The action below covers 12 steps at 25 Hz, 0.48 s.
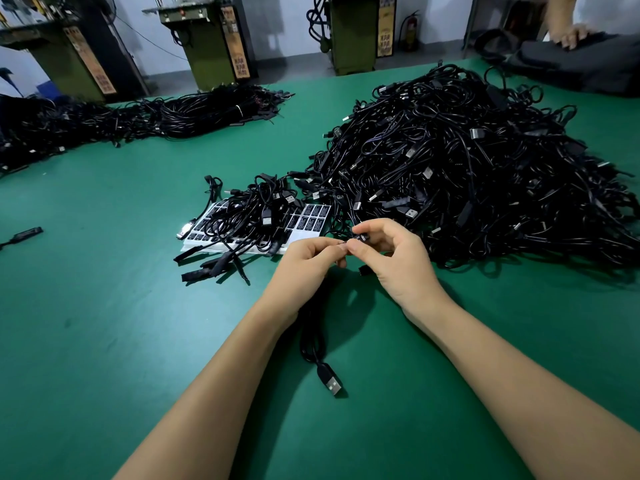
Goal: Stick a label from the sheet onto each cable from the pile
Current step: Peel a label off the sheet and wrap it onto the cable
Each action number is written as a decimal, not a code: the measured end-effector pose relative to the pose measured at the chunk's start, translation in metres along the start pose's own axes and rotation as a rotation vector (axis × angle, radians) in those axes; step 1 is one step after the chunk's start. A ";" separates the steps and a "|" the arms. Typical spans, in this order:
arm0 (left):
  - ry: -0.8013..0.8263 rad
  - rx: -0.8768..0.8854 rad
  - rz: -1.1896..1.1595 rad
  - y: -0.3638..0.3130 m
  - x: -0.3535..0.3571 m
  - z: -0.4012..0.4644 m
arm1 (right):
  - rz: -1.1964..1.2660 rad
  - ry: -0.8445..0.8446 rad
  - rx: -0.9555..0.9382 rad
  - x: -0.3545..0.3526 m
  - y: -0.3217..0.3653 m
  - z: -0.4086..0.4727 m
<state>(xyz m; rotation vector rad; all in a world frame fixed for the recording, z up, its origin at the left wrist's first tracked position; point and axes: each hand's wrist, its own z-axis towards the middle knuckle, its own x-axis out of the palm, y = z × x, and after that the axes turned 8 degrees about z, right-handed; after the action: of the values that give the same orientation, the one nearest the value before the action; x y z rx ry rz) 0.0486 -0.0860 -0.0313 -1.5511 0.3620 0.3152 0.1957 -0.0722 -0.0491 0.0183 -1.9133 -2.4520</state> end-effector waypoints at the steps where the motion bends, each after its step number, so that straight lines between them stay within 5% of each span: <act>1: 0.008 0.000 -0.002 0.000 -0.001 0.001 | 0.005 0.002 0.001 0.000 0.000 0.000; 12: 0.008 -0.036 0.032 0.001 0.000 0.005 | 0.104 0.004 0.091 -0.001 0.001 0.002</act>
<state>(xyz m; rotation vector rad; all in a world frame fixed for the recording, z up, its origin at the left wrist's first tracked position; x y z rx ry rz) 0.0484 -0.0814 -0.0329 -1.5829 0.3896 0.3427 0.1967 -0.0699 -0.0477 -0.0731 -1.9694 -2.2966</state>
